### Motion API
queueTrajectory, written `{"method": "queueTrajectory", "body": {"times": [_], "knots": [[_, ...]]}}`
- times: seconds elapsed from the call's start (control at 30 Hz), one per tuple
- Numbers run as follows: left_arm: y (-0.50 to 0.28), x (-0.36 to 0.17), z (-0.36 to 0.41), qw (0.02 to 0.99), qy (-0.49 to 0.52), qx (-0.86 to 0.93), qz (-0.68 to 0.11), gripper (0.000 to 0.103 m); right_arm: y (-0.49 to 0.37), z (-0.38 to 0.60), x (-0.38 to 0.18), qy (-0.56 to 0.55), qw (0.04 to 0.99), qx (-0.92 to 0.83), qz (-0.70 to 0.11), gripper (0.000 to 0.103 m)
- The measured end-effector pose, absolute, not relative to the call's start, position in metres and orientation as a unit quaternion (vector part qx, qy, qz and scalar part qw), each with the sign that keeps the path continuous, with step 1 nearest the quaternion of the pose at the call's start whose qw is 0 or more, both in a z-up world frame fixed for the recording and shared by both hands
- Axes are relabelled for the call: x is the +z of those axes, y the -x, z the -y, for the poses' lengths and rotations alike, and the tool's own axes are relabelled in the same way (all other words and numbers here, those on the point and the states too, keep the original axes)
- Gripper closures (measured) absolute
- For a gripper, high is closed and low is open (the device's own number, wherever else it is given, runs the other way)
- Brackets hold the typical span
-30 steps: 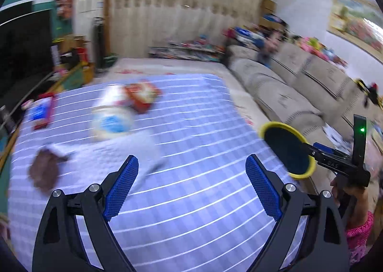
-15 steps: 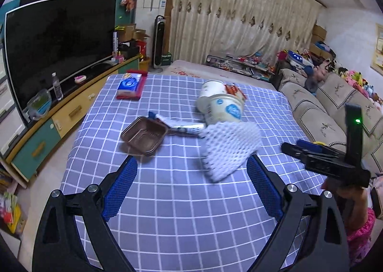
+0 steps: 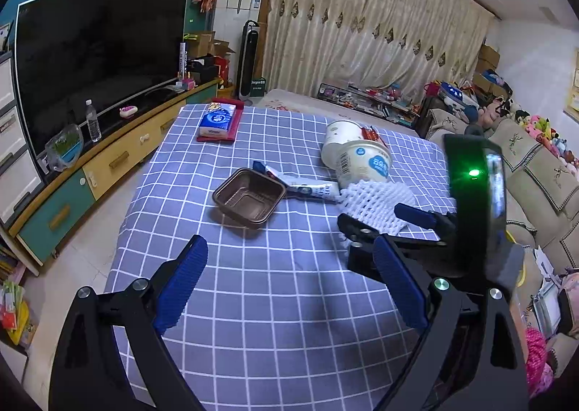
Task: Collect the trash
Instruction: 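Return the right gripper to the table and pinch the white foam net, then carry the foam net to the yellow bin and open the right gripper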
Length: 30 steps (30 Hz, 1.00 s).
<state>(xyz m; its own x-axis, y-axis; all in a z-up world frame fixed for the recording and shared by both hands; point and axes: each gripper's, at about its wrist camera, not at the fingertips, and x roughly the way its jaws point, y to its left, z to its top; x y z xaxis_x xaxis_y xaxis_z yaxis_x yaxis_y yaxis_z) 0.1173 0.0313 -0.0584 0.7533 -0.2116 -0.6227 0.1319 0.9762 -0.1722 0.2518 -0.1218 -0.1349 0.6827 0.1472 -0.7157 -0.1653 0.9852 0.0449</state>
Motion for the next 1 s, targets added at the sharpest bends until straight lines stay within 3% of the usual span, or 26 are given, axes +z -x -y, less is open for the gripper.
{"method": "queueTrajectory", "body": {"times": [0.27, 0.4, 0.47, 0.53, 0.57, 1.0], "knots": [[-0.114, -0.062, -0.032, 0.931, 0.060, -0.101, -0.344, 0.012, -0.264, 0.097, -0.151, 0.069, 0.914, 0.036, -0.399, 0.022], [-0.113, -0.065, -0.033, 0.931, 0.061, -0.101, -0.347, 0.012, -0.269, 0.106, -0.154, 0.066, 0.911, 0.031, -0.406, 0.046], [-0.115, -0.067, -0.035, 0.929, 0.064, -0.101, -0.350, 0.012, -0.265, 0.115, -0.151, 0.061, 0.912, 0.033, -0.404, 0.062], [-0.116, -0.069, -0.034, 0.928, 0.067, -0.102, -0.353, 0.012, -0.259, 0.124, -0.146, 0.055, 0.915, 0.037, -0.398, 0.087], [-0.117, -0.069, -0.034, 0.927, 0.068, -0.103, -0.354, 0.012, -0.254, 0.129, -0.144, 0.050, 0.916, 0.042, -0.396, 0.090], [-0.124, -0.081, -0.010, 0.921, 0.059, -0.124, -0.365, 0.012, -0.182, 0.235, -0.098, -0.019, 0.933, 0.069, -0.353, 0.095]]}}
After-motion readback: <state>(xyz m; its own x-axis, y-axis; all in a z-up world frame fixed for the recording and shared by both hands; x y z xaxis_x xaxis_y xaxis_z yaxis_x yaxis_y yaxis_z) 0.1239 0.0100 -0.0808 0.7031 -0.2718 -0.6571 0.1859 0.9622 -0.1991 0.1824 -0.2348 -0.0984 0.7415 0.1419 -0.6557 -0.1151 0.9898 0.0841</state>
